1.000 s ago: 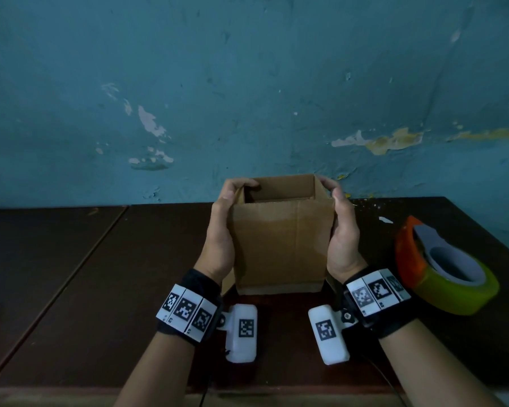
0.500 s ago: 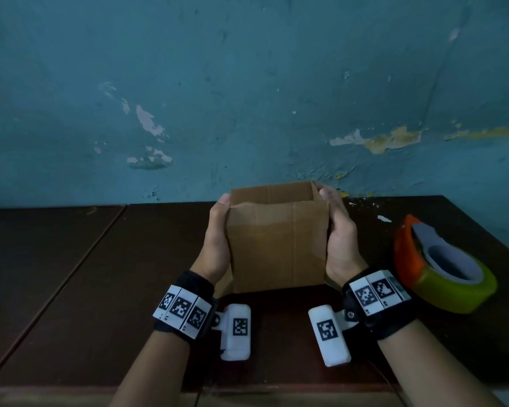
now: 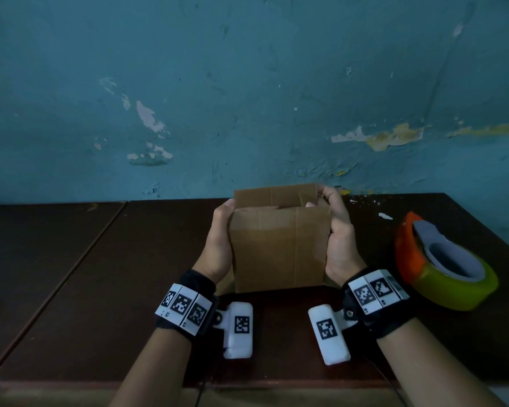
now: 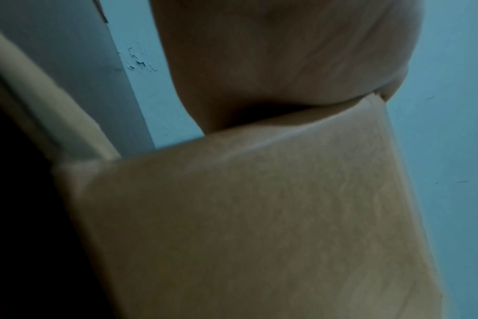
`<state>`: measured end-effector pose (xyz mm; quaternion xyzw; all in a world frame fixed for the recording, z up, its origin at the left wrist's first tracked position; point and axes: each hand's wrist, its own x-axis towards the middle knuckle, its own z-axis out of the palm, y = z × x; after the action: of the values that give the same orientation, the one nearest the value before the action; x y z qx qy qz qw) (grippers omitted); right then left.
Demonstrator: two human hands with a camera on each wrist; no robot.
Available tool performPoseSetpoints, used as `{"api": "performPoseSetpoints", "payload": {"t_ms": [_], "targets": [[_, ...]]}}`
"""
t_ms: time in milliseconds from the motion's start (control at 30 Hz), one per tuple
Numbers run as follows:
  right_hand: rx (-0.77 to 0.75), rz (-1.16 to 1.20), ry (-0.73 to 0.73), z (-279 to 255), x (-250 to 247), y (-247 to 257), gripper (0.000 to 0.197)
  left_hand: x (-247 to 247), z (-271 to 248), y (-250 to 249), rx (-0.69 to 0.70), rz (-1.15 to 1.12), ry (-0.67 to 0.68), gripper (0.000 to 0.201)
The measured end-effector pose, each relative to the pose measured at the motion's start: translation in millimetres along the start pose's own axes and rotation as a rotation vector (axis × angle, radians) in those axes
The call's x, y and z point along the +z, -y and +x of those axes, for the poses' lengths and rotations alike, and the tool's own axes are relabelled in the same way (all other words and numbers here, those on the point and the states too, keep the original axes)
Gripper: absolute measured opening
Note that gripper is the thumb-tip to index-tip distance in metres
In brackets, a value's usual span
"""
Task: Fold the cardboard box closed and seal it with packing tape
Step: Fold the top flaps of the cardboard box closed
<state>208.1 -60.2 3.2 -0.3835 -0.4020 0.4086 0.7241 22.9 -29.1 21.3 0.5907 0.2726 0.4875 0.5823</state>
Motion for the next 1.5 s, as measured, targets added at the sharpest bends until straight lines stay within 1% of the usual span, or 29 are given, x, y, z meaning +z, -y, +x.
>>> {"api": "performPoseSetpoints", "payload": {"t_ms": [100, 200, 233, 333, 367, 400, 467, 500, 567, 600, 667, 767, 800, 867, 967, 1133, 1200, 1300, 1433, 1500], "targets": [[0.019, 0.008, -0.009, 0.5, -1.0, -4.1, 0.054, -3.1, 0.1, 3.2, -0.022, -0.006, 0.028, 0.059], [0.027, -0.001, -0.01, 0.4, -3.0, -6.4, 0.047, -6.9, -0.4, 6.1, 0.006, -0.018, 0.067, 0.062], [0.022, -0.014, -0.006, -0.2, -3.6, -6.4, 0.045, -9.1, -0.5, 8.3, 0.03, -0.016, 0.082, 0.068], [0.019, -0.04, -0.005, -1.7, -4.6, -6.0, 0.045, -16.0, -1.0, 14.5, 0.127, 0.074, 0.121, 0.097], [0.018, -0.032, -0.01, -2.4, -4.1, -5.5, 0.045, -17.4, -0.8, 15.6, 0.139, 0.113, 0.134, 0.099], [0.016, -0.022, -0.015, -2.9, -2.9, -5.0, 0.044, -18.2, -0.7, 15.3, 0.133, 0.142, 0.147, 0.095], [0.023, -0.003, -0.023, -4.1, -0.5, -3.4, 0.044, -17.8, 0.2, 12.7, 0.1, 0.17, 0.162, 0.073], [0.031, 0.005, -0.024, -4.5, 0.7, -2.6, 0.049, -17.4, 0.5, 11.6, 0.078, 0.169, 0.159, 0.061], [0.046, 0.018, -0.017, -5.6, 2.8, -0.1, 0.063, -16.9, 0.6, 9.6, 0.064, 0.176, 0.149, 0.052], [0.047, 0.02, -0.012, -5.4, 3.5, 0.4, 0.065, -16.8, 0.8, 8.8, 0.081, 0.187, 0.144, 0.05], [0.039, 0.012, -0.014, -4.4, 3.4, -0.2, 0.062, -16.2, 1.5, 6.6, 0.127, 0.19, 0.152, 0.042], [0.029, 0.008, -0.03, -2.7, 0.4, -1.9, 0.044, -16.0, 2.7, 5.7, 0.166, 0.196, 0.134, 0.032], [0.03, 0.012, -0.041, -2.3, -0.7, -2.2, 0.041, -16.5, 3.0, 5.5, 0.175, 0.201, 0.123, 0.03], [0.044, 0.031, -0.049, -2.2, -1.4, -1.5, 0.04, -17.0, 3.0, 5.2, 0.185, 0.19, 0.099, 0.031], [0.045, 0.004, -0.013, -1.7, -1.9, -0.6, 0.045, -17.1, 3.7, 5.5, 0.15, 0.133, 0.071, 0.038], [0.005, -0.052, 0.046, -2.8, -4.0, -0.6, 0.048, -16.8, 5.1, 4.8, 0.07, 0.018, 0.072, 0.057], [-0.012, -0.063, 0.066, -2.8, -5.1, -0.2, 0.048, -17.2, 5.6, 5.9, 0.055, 0.018, 0.078, 0.062], [-0.057, -0.058, 0.081, -2.8, -5.8, 0.9, 0.044, -17.9, 5.4, 6.6, 0.063, 0.069, 0.077, 0.047], [-0.118, -0.095, 0.086, -2.3, -6.6, -2.0, 0.027, -18.4, 5.8, 8.8, 0.109, 0.102, 0.066, 0.025], [-0.128, -0.111, 0.088, -2.1, -7.1, -4.3, 0.02, -18.8, 6.3, 9.5, 0.123, 0.121, 0.059, 0.02]]}}
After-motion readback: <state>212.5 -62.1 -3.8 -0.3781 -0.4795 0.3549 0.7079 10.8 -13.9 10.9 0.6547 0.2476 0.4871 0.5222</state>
